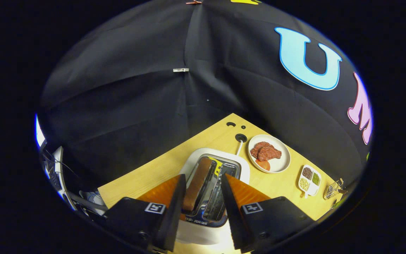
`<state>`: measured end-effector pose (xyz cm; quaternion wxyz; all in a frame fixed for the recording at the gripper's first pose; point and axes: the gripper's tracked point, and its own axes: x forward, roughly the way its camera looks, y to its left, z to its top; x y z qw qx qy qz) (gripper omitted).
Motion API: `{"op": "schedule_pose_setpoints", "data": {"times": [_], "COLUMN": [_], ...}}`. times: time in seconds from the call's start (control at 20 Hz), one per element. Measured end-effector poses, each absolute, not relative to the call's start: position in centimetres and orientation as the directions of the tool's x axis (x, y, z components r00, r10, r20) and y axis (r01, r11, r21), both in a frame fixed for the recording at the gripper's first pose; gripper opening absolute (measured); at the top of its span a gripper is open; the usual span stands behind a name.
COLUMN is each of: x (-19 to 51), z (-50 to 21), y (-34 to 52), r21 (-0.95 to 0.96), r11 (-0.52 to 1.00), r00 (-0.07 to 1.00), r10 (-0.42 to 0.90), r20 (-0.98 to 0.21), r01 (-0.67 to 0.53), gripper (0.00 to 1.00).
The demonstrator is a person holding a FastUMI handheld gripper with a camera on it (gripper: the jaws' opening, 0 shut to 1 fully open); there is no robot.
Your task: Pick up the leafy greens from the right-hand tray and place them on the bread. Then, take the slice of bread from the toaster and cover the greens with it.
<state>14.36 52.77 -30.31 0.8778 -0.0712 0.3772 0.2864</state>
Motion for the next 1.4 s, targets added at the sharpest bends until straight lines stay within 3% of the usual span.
{"op": "schedule_pose_setpoints", "data": {"times": [0.2, 0.35, 0.45, 0.55, 1.1, 1.4], "x": [14.6, 14.2, 14.0, 13.9, 15.3, 15.2], "z": [-31.2, -31.7, -31.5, -31.1, -18.9, -17.1], "y": [53.1, 53.8, 54.4, 54.2, 48.1, 37.3], "r21": [0.097, 0.137, 0.167, 0.186, 0.325, 0.248], "r11": [0.844, 0.841, 0.831, 0.833, 0.832, 0.899], "r00": [0.537, 0.514, 0.503, 0.497, 0.644, 0.743], "r10": [0.419, 0.441, 0.467, 0.473, 0.554, 0.438], "r20": [-0.732, -0.735, -0.728, -0.727, -0.528, -0.507], "r01": [-0.527, -0.524, -0.53, -0.521, -0.45, -0.36], "gripper": [0.3, 0.28, 0.15, 0.11, 0.11, 0.1]}}
